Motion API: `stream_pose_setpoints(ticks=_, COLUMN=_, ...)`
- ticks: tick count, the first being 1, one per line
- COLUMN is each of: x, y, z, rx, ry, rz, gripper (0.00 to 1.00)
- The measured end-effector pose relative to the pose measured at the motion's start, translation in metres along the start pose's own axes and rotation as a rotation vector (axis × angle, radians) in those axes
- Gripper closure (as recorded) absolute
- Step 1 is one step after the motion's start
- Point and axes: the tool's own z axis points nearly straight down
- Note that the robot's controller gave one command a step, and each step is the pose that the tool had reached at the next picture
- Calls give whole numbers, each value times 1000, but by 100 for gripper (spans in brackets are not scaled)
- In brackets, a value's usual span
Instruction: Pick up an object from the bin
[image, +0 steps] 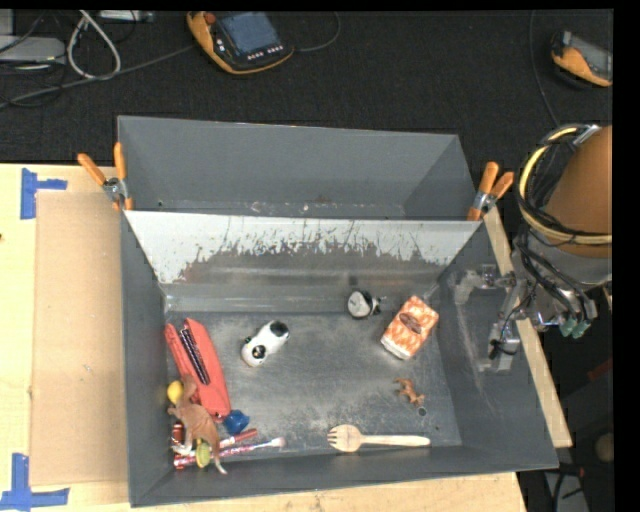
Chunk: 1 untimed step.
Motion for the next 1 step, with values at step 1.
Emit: stream_pose_setpoints(ticks=1, x=-33, y=-17, z=85, rx=0, ry=-4, rz=13, gripper=0)
